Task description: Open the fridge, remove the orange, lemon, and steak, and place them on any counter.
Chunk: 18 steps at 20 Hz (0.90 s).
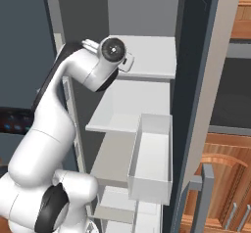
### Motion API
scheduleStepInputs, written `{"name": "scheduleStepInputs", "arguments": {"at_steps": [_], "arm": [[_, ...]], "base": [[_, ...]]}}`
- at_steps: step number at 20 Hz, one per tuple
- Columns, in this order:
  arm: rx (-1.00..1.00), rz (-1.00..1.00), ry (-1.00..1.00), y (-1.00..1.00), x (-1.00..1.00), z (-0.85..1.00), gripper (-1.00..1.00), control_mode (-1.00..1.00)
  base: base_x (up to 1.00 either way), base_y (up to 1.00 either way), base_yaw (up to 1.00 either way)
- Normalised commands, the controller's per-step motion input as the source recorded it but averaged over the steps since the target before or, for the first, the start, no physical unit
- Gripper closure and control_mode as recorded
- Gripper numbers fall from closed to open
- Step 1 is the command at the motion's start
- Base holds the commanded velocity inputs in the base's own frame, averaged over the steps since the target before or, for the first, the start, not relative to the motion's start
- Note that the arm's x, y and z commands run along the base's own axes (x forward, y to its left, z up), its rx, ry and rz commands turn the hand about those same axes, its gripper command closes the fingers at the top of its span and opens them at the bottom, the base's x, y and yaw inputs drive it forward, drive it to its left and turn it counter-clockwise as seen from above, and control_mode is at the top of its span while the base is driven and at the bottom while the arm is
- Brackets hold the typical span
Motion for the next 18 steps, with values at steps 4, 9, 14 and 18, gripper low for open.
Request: {"name": "scheduleStepInputs", "arguments": {"at_steps": [4,9,14,18], "arm": [[0.06,0.0,0.09,0.13,0.44,0.0,-1.0,-1.0],[0.04,0.0,0.1,0.21,0.47,0.0,-1.0,-1.0],[0.02,0.0,0.04,0.25,0.56,0.0,-1.0,-1.0],[0.0,0.0,0.0,0.09,0.66,-0.01,-1.0,-1.0]], "base": [[0.0,0.0,0.0],[0.0,0.0,0.0],[0.0,0.0,0.0],[0.0,0.0,0.0]]}}
